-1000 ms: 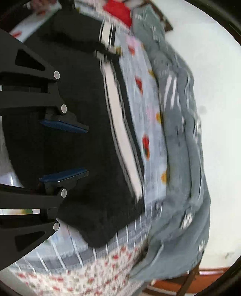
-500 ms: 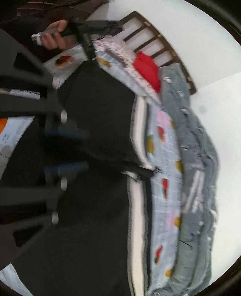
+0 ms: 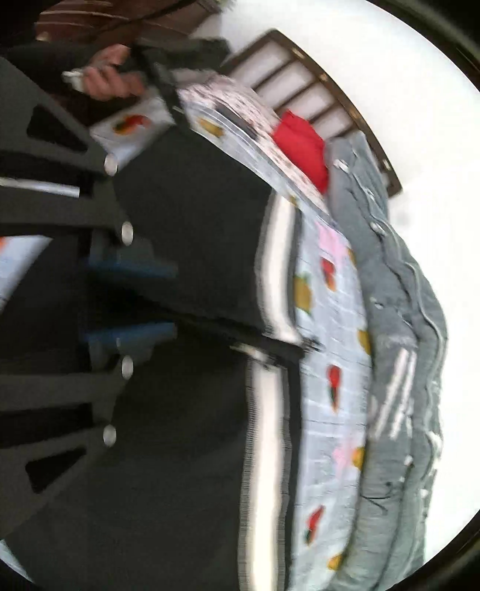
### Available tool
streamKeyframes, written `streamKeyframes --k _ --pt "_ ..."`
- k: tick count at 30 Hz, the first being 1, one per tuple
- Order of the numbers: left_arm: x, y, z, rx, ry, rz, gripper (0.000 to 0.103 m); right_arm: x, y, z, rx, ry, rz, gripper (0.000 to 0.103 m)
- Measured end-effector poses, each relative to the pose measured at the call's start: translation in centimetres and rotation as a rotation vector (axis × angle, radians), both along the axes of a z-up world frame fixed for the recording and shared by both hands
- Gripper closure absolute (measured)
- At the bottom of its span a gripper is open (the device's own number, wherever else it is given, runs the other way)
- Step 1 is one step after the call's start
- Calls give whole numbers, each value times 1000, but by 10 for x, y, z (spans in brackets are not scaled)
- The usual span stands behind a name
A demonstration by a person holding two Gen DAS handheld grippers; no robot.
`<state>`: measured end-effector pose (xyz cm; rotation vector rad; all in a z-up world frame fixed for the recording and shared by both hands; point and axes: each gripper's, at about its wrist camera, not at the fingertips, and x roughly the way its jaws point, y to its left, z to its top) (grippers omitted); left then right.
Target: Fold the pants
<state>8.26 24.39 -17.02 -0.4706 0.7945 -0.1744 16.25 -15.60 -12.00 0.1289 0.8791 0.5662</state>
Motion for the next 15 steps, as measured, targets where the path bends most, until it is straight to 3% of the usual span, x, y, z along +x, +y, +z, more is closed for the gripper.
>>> streamKeyframes --k 2,5,6,7,8,12,15 --pt "-1 -1 -1 0 -9 -4 44 29 6 -4 1 22 -19 59" --pt "-9 -1 -2 -20 -32 -22 44 73 15 -23 6 129 -77 59" --pt "-12 -1 -3 -35 -37 -28 44 84 17 -32 9 180 -88 60" --pt "-14 0 -5 -53 -42 -32 44 93 20 -39 23 211 -95 68" --pt "-15 1 -6 -73 -46 -32 44 93 22 -38 33 189 -81 87" --pt "-11 1 -10 -128 -50 -23 44 79 13 -12 81 31 -51 89" --pt "1 -2 -12 -165 -49 -25 44 86 15 -28 2 106 -85 85"
